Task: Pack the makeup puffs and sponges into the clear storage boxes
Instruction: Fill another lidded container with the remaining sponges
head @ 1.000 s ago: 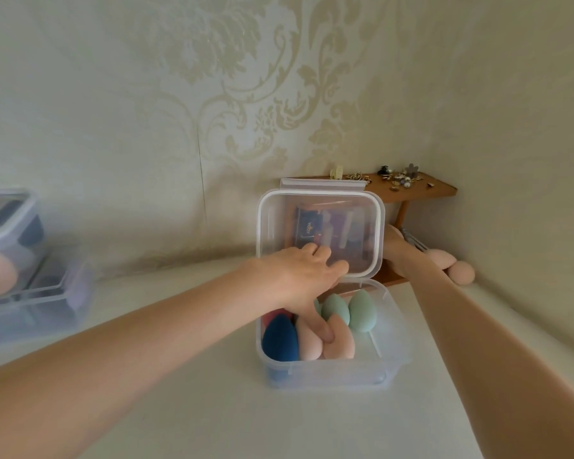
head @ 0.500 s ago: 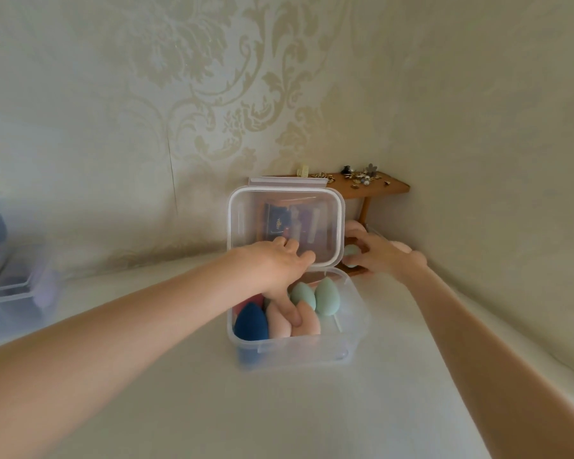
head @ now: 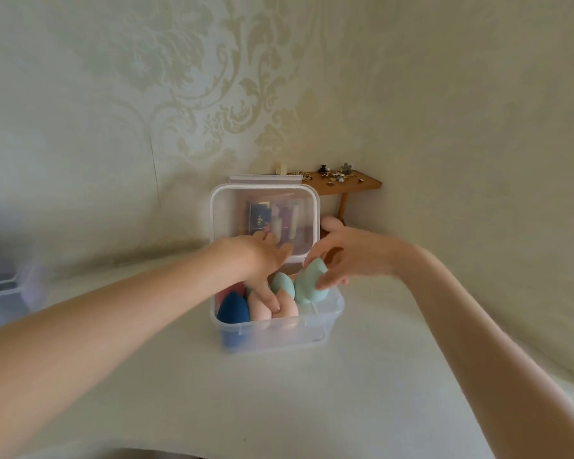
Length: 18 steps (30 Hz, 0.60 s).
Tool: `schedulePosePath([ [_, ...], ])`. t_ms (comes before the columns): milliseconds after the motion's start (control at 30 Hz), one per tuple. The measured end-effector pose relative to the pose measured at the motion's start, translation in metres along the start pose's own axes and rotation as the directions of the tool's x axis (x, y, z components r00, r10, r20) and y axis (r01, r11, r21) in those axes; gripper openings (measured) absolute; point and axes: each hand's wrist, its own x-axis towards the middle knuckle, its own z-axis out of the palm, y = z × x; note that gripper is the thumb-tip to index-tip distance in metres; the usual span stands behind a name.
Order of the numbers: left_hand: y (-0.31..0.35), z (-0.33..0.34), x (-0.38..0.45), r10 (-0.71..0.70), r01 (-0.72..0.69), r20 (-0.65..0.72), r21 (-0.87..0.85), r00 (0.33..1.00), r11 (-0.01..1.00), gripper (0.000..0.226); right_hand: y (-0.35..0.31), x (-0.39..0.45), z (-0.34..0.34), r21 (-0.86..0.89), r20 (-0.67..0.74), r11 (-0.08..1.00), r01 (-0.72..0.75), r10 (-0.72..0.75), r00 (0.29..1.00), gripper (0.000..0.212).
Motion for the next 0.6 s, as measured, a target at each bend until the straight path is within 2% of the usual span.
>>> schedulePosePath([
  [33,0.000,-0.001,-0.001,0.004,-0.004,0.002,0.006,1.000,1.000,0.084,-0.004,0.003,0.008,-0.165,0.039,0.986,0.021,-0.015,0.999,0.033],
  [100,-0.001,-0.001,-0.002,0.003,-0.003,-0.002,-0.003,1.000,1.000,0.082,-0.009,0.009,0.022,-0.331,0.044,0.943,0.026,-0.012,0.999,0.037],
  [267,-0.002,0.001,-0.005,-0.027,0.026,-0.006,-0.068,1.000,0.997,0.079,-0.011,0.014,0.044,-0.381,-0.149,0.922,-0.066,0.009,0.989,0.029],
  [367,-0.001,-0.001,-0.005,-0.011,0.008,-0.038,-0.089,0.999,0.996,0.075,-0.010,0.015,0.047,-0.426,-0.180,0.903,-0.052,-0.029,0.983,0.017],
  [433,0.005,-0.001,0.000,0.038,-0.053,-0.121,-0.125,0.992,0.991,0.074,-0.011,0.015,0.047,-0.406,-0.164,0.913,-0.043,-0.026,0.986,0.005],
  [500,0.015,-0.002,0.007,0.080,-0.103,-0.168,-0.132,0.983,0.986,0.075,-0.012,0.014,0.043,-0.341,-0.112,0.939,-0.034,-0.005,0.994,0.014],
  [567,0.019,-0.001,0.013,0.101,-0.118,-0.175,-0.094,0.979,0.989,0.076,-0.011,0.010,0.032,-0.242,-0.031,0.970,-0.033,0.026,0.999,0.008],
  [600,0.018,0.001,0.015,0.107,-0.123,-0.181,-0.080,0.978,0.989,0.076,-0.005,0.010,0.025,-0.151,-0.012,0.988,-0.043,0.042,0.999,0.013],
])
